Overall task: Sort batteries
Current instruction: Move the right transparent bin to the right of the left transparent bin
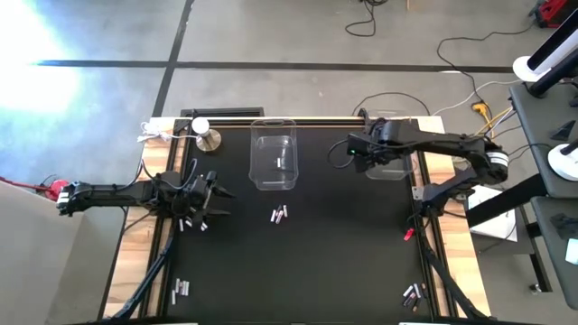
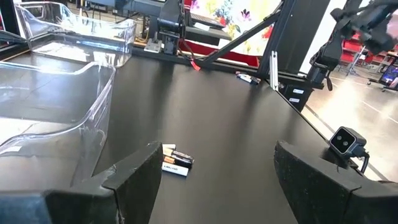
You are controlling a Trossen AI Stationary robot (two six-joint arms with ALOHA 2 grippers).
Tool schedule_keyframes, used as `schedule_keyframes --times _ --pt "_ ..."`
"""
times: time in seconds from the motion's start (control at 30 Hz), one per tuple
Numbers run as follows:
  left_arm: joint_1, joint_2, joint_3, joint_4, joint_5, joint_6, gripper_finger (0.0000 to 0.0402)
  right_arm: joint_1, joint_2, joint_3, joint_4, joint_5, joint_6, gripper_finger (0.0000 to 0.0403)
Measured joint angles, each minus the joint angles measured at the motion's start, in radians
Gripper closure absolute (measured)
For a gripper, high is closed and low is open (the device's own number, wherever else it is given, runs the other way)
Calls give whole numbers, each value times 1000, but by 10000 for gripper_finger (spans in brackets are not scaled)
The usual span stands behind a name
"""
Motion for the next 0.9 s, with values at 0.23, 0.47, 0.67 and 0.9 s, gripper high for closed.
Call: schedule_keyframes --times 0.23,0.47,0.67,0.9 --pt "0 0 0 0 0 0 118 -55 -6 -122 175 -64 -63 186" --pt "0 0 0 0 0 0 118 -106 6 -206 330 -167 -131 188" --pt "0 1 0 0 0 0 118 -106 23 -234 329 -190 -119 209" --pt "0 1 0 0 0 0 118 -104 47 -228 333 -206 -105 286"
